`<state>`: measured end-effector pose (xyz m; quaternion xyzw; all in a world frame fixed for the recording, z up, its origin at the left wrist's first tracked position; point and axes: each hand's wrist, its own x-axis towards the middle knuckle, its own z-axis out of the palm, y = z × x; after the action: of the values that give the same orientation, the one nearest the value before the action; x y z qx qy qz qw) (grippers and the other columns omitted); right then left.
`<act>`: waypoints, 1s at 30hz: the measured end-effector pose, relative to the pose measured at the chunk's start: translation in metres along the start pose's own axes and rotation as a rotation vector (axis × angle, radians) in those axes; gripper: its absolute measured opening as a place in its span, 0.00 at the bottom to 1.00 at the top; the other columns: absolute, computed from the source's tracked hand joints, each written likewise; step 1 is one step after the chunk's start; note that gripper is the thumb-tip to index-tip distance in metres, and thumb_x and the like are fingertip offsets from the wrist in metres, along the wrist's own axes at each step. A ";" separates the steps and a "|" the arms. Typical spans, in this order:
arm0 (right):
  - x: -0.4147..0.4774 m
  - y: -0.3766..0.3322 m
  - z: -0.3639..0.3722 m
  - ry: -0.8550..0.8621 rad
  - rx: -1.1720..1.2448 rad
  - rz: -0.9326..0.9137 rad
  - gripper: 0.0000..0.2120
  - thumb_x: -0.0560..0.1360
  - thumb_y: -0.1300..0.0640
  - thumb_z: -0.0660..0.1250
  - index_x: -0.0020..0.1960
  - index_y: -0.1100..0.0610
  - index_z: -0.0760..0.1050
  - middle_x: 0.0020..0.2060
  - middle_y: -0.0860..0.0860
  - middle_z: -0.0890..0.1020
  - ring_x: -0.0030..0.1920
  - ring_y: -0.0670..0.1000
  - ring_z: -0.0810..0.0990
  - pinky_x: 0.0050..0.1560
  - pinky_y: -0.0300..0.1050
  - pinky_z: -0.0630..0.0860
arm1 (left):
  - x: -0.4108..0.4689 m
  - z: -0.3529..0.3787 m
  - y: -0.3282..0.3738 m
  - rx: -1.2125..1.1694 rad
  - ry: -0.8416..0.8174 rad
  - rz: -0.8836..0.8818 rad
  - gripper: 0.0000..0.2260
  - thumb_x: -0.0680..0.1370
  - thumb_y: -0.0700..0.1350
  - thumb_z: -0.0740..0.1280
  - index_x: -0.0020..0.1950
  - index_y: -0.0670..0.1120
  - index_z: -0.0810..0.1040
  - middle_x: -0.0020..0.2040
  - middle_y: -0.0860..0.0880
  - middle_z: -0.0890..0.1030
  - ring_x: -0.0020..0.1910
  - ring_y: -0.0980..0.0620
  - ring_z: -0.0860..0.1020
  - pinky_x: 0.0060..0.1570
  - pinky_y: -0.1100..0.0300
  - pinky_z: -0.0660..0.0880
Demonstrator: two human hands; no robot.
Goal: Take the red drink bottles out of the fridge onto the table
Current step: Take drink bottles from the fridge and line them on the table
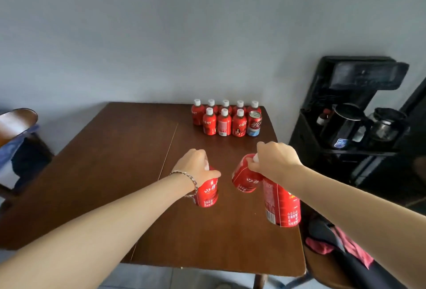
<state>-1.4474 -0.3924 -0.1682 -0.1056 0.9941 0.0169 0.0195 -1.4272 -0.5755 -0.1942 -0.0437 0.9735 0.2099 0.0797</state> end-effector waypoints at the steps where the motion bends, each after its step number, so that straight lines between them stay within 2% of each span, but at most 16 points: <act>1: 0.018 -0.002 0.006 -0.015 -0.001 -0.008 0.19 0.78 0.43 0.57 0.54 0.58 0.72 0.40 0.52 0.77 0.43 0.53 0.79 0.42 0.45 0.75 | 0.017 0.000 -0.008 -0.001 -0.004 -0.020 0.19 0.70 0.56 0.72 0.54 0.45 0.75 0.56 0.46 0.74 0.53 0.46 0.77 0.52 0.54 0.77; 3: 0.053 -0.006 0.018 -0.049 -0.006 -0.031 0.18 0.78 0.43 0.57 0.55 0.58 0.72 0.38 0.51 0.75 0.45 0.53 0.80 0.41 0.45 0.75 | 0.050 0.002 -0.023 -0.004 -0.021 -0.060 0.20 0.70 0.56 0.72 0.55 0.46 0.75 0.57 0.47 0.74 0.54 0.46 0.77 0.53 0.54 0.77; 7: 0.130 -0.012 0.041 -0.087 0.000 -0.069 0.17 0.79 0.44 0.57 0.55 0.58 0.70 0.35 0.49 0.73 0.39 0.51 0.76 0.38 0.43 0.70 | 0.123 0.001 -0.051 -0.030 -0.036 -0.135 0.19 0.71 0.55 0.72 0.56 0.46 0.74 0.57 0.47 0.73 0.55 0.46 0.77 0.54 0.54 0.76; 11: 0.190 -0.018 0.059 -0.157 0.181 -0.083 0.16 0.79 0.46 0.57 0.58 0.58 0.69 0.50 0.54 0.79 0.49 0.55 0.79 0.42 0.45 0.68 | 0.193 0.000 -0.071 -0.065 -0.037 -0.178 0.17 0.73 0.51 0.71 0.57 0.46 0.74 0.58 0.46 0.72 0.58 0.45 0.75 0.57 0.53 0.75; 14: 0.224 -0.024 0.074 -0.177 0.167 -0.097 0.17 0.79 0.46 0.57 0.58 0.58 0.69 0.46 0.52 0.78 0.49 0.55 0.79 0.41 0.45 0.69 | 0.243 0.004 -0.086 -0.073 -0.035 -0.205 0.13 0.74 0.47 0.70 0.57 0.46 0.74 0.58 0.46 0.72 0.57 0.44 0.76 0.57 0.53 0.74; 16: 0.243 -0.029 0.082 -0.162 0.085 -0.121 0.16 0.79 0.45 0.57 0.55 0.58 0.69 0.42 0.51 0.77 0.45 0.55 0.80 0.37 0.44 0.68 | 0.275 0.005 -0.093 -0.087 -0.006 -0.205 0.11 0.74 0.47 0.70 0.54 0.45 0.75 0.56 0.45 0.72 0.54 0.44 0.77 0.56 0.53 0.75; 18: 0.263 -0.033 0.091 -0.183 0.061 -0.129 0.16 0.79 0.45 0.57 0.54 0.57 0.69 0.43 0.51 0.79 0.44 0.54 0.80 0.36 0.43 0.67 | 0.310 0.005 -0.097 -0.109 0.018 -0.210 0.10 0.74 0.47 0.69 0.53 0.44 0.75 0.55 0.44 0.71 0.51 0.43 0.77 0.54 0.53 0.75; 21: 0.291 -0.041 0.100 -0.210 0.079 -0.116 0.14 0.79 0.45 0.57 0.52 0.56 0.68 0.40 0.51 0.74 0.39 0.53 0.75 0.35 0.43 0.66 | 0.360 0.005 -0.104 -0.135 0.023 -0.203 0.10 0.73 0.46 0.70 0.51 0.44 0.76 0.54 0.44 0.72 0.49 0.43 0.77 0.50 0.52 0.76; 25: 0.316 -0.050 0.113 -0.171 0.060 -0.139 0.15 0.79 0.45 0.56 0.53 0.57 0.68 0.44 0.52 0.78 0.46 0.56 0.80 0.38 0.43 0.67 | 0.406 0.014 -0.110 -0.159 -0.012 -0.134 0.09 0.71 0.46 0.71 0.48 0.44 0.76 0.52 0.43 0.76 0.48 0.43 0.78 0.48 0.53 0.76; 28: 0.330 -0.058 0.124 -0.178 0.080 -0.161 0.13 0.79 0.44 0.55 0.50 0.55 0.65 0.37 0.49 0.71 0.40 0.54 0.76 0.34 0.43 0.65 | 0.429 0.026 -0.115 -0.077 -0.068 -0.057 0.08 0.71 0.47 0.69 0.39 0.45 0.72 0.45 0.43 0.74 0.46 0.40 0.78 0.41 0.56 0.71; 30: 0.336 -0.060 0.134 -0.169 0.082 -0.176 0.15 0.79 0.44 0.55 0.53 0.56 0.67 0.40 0.50 0.73 0.40 0.53 0.75 0.33 0.43 0.64 | 0.441 0.032 -0.121 -0.107 -0.054 -0.028 0.11 0.71 0.47 0.69 0.36 0.46 0.68 0.43 0.44 0.71 0.43 0.40 0.77 0.38 0.57 0.69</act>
<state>-1.7582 -0.5167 -0.3178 -0.1895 0.9757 -0.0166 0.1088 -1.8418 -0.6950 -0.3477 -0.0556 0.9577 0.2616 0.1062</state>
